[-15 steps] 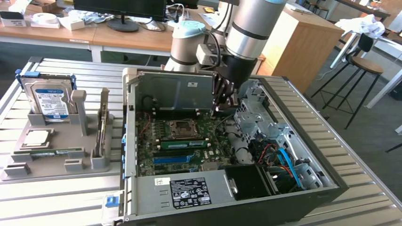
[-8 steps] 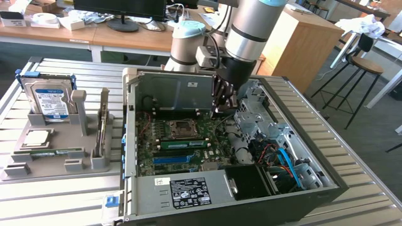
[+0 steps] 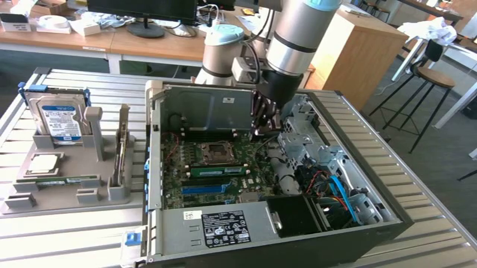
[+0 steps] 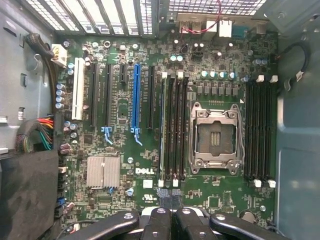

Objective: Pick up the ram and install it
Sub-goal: 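Press down the ram until it locks into place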

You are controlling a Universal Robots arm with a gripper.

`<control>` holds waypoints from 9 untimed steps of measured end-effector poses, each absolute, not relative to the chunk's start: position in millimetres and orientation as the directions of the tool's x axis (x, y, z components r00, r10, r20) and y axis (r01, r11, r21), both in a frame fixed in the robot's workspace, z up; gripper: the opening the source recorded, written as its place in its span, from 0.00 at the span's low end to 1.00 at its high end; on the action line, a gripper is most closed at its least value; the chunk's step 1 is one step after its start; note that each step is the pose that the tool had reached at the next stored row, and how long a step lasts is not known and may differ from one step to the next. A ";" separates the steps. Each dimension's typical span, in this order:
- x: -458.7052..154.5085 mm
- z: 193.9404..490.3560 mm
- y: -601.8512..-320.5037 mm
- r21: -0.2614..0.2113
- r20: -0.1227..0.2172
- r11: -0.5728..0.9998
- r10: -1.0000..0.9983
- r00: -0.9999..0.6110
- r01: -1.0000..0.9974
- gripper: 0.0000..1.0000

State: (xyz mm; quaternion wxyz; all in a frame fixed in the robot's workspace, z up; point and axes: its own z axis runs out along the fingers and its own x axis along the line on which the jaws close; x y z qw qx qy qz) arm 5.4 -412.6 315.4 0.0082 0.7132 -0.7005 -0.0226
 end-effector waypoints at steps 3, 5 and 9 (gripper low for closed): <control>5.4 314.3 -412.6 0.043 -0.021 -0.018 -1.000 0.017 -0.999 0.10; 5.4 313.4 -412.7 0.043 -0.021 -0.018 -1.000 0.017 -0.999 0.10; 5.4 311.7 -412.7 0.043 -0.021 -0.018 -1.000 0.017 -0.999 0.10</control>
